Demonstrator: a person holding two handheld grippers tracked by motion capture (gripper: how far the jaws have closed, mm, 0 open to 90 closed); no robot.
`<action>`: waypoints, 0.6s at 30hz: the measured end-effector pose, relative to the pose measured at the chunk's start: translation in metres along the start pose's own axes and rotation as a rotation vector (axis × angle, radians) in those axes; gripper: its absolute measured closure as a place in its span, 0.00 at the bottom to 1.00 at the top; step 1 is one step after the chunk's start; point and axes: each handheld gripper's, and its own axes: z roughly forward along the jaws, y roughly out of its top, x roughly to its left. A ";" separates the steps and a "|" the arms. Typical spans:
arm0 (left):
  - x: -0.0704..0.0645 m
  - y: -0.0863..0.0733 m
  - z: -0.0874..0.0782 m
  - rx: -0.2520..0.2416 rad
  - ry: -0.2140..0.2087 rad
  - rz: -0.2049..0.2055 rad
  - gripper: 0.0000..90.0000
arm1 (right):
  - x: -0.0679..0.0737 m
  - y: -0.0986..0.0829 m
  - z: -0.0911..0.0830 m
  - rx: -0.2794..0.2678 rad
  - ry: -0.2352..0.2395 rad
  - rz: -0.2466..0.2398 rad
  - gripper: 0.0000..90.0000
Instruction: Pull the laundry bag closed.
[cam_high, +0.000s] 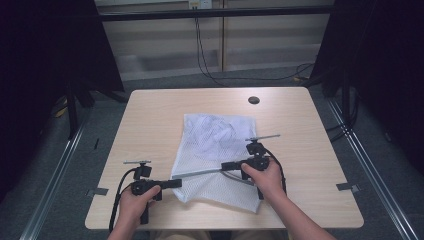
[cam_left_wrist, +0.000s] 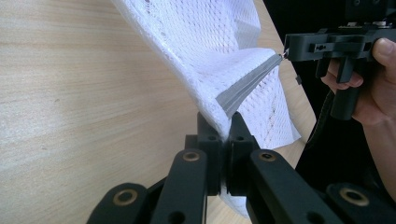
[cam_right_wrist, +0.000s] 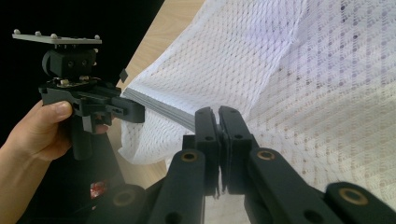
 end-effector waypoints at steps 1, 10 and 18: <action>0.000 0.000 0.000 0.000 0.000 -0.001 0.97 | 0.000 0.000 0.000 -0.002 0.000 -0.002 0.97; 0.001 0.000 -0.001 0.002 0.003 0.003 0.97 | -0.001 -0.001 -0.002 0.003 -0.005 0.001 0.97; 0.001 0.000 -0.001 0.001 0.002 -0.002 0.97 | -0.004 -0.003 -0.006 -0.002 -0.004 0.004 0.97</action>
